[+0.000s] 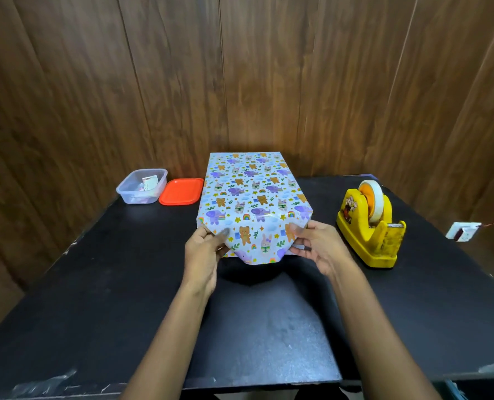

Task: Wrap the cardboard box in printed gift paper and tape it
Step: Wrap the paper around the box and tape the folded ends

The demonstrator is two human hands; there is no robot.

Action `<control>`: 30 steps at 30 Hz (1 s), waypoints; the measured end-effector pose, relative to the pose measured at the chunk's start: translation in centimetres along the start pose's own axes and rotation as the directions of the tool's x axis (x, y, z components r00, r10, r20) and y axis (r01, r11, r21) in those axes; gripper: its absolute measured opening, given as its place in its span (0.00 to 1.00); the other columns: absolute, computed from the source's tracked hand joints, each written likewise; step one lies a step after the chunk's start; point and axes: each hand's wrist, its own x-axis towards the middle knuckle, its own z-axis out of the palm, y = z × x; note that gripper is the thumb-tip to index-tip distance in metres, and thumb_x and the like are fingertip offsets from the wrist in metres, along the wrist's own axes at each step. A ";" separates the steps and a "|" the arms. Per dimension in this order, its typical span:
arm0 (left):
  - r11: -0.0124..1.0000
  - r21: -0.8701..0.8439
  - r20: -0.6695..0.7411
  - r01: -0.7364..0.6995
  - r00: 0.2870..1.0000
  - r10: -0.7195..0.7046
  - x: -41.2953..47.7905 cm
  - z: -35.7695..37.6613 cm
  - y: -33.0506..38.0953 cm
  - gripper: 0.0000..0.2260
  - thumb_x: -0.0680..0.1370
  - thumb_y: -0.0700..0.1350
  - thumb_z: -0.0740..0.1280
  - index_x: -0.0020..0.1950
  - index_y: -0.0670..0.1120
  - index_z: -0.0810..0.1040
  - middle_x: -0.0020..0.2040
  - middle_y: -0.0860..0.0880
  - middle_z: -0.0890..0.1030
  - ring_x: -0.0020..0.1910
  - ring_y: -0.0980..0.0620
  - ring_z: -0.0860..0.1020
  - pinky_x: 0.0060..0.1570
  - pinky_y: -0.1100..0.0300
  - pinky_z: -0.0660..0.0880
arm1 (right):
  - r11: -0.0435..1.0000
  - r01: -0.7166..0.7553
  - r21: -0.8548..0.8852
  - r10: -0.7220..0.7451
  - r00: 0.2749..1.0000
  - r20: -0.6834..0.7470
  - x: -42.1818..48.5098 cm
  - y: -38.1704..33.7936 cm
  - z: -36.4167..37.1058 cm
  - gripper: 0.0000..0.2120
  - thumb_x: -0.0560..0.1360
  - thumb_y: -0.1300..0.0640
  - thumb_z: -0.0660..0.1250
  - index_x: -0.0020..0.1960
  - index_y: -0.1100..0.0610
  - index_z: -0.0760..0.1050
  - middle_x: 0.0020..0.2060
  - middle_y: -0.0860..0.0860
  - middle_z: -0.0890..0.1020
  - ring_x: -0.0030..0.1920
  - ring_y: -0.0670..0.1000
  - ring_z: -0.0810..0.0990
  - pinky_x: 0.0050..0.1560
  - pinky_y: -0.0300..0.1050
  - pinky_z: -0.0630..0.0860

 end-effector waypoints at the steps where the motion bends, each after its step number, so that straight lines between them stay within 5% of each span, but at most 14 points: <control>1: 0.999 0.027 -0.009 -0.025 1.000 0.025 0.0 0.0 -0.6 0.08 0.74 0.30 0.65 0.46 0.42 0.77 0.39 0.50 0.84 0.37 0.54 0.82 0.40 0.62 0.79 | 1.000 0.013 -0.020 -0.013 1.000 0.000 -0.1 0.3 0.0 0.02 0.73 0.63 0.70 0.42 0.59 0.78 0.31 0.48 0.84 0.30 0.45 0.82 0.29 0.36 0.76; 8: 0.950 0.293 -0.108 -0.105 0.984 0.142 0.8 0.0 -2.8 0.10 0.73 0.31 0.68 0.36 0.42 0.72 0.34 0.48 0.77 0.35 0.56 0.76 0.43 0.60 0.75 | 0.979 0.146 -0.146 -0.155 0.987 -0.053 0.7 1.7 0.2 0.08 0.71 0.69 0.70 0.34 0.63 0.75 0.24 0.44 0.79 0.23 0.40 0.74 0.26 0.30 0.68; 11: 0.946 0.320 -0.118 -0.061 0.988 0.103 0.8 0.0 -3.8 0.08 0.73 0.33 0.69 0.37 0.40 0.72 0.37 0.43 0.77 0.40 0.50 0.75 0.46 0.53 0.74 | 0.966 0.134 -0.222 -0.158 0.983 -0.091 1.0 2.6 0.8 0.12 0.69 0.69 0.72 0.30 0.61 0.73 0.25 0.47 0.79 0.27 0.42 0.77 0.34 0.33 0.72; 13: 0.919 0.392 -0.158 -0.047 0.980 0.118 1.0 0.0 -4.2 0.11 0.73 0.34 0.70 0.34 0.42 0.70 0.36 0.44 0.75 0.38 0.49 0.73 0.42 0.55 0.72 | 0.953 0.135 -0.271 -0.174 0.977 -0.127 1.3 3.2 1.0 0.12 0.68 0.66 0.74 0.31 0.63 0.73 0.29 0.53 0.79 0.33 0.48 0.77 0.41 0.41 0.74; 17: 0.773 0.635 -0.258 -0.007 0.941 0.220 0.8 0.6 -4.2 0.12 0.75 0.35 0.65 0.34 0.42 0.66 0.31 0.48 0.71 0.32 0.51 0.67 0.28 0.65 0.63 | 0.910 0.132 -0.393 -0.223 0.955 -0.194 2.0 3.8 1.4 0.20 0.69 0.62 0.74 0.28 0.59 0.64 0.27 0.52 0.73 0.32 0.49 0.74 0.35 0.43 0.66; 22: 0.681 0.732 -0.287 0.028 0.919 0.271 0.1 1.3 -2.8 0.06 0.74 0.41 0.69 0.43 0.42 0.73 0.45 0.45 0.75 0.46 0.45 0.74 0.35 0.59 0.65 | 0.873 0.144 -0.465 -0.269 0.939 -0.213 2.7 4.3 1.6 0.22 0.68 0.58 0.75 0.28 0.56 0.62 0.29 0.54 0.72 0.34 0.51 0.72 0.37 0.44 0.66; 24: 0.499 0.864 -0.244 -0.070 0.808 0.536 -0.3 1.1 -2.2 0.17 0.69 0.45 0.74 0.51 0.40 0.72 0.54 0.41 0.73 0.53 0.41 0.72 0.45 0.53 0.66 | 0.868 0.140 -0.477 -0.269 0.939 -0.213 2.7 4.4 1.6 0.20 0.69 0.57 0.74 0.28 0.57 0.64 0.29 0.54 0.73 0.34 0.52 0.73 0.36 0.44 0.67; 26: 0.148 0.943 0.047 -0.300 0.556 0.830 0.1 1.5 -1.5 0.23 0.70 0.50 0.72 0.57 0.39 0.69 0.58 0.39 0.71 0.56 0.40 0.69 0.50 0.49 0.64 | 0.863 0.136 -0.487 -0.265 0.942 -0.208 2.8 4.3 1.6 0.19 0.69 0.57 0.74 0.28 0.56 0.65 0.29 0.54 0.75 0.34 0.53 0.74 0.36 0.44 0.67; 28: -0.297 0.841 0.485 -0.452 0.388 0.784 1.9 2.6 -0.9 0.22 0.74 0.55 0.64 0.61 0.43 0.68 0.61 0.41 0.72 0.62 0.42 0.68 0.58 0.50 0.61 | 0.853 0.123 -0.508 -0.261 0.942 -0.210 2.8 4.2 1.6 0.17 0.69 0.55 0.74 0.30 0.58 0.68 0.31 0.58 0.79 0.35 0.58 0.77 0.36 0.44 0.68; 30: -0.597 0.637 0.770 -0.487 0.368 0.522 4.4 3.3 -1.0 0.23 0.74 0.58 0.63 0.64 0.47 0.69 0.62 0.43 0.76 0.65 0.42 0.71 0.63 0.47 0.62 | 0.838 0.119 -0.533 -0.269 0.940 -0.212 2.8 4.2 1.6 0.16 0.69 0.54 0.73 0.30 0.58 0.69 0.34 0.61 0.82 0.39 0.63 0.81 0.37 0.45 0.71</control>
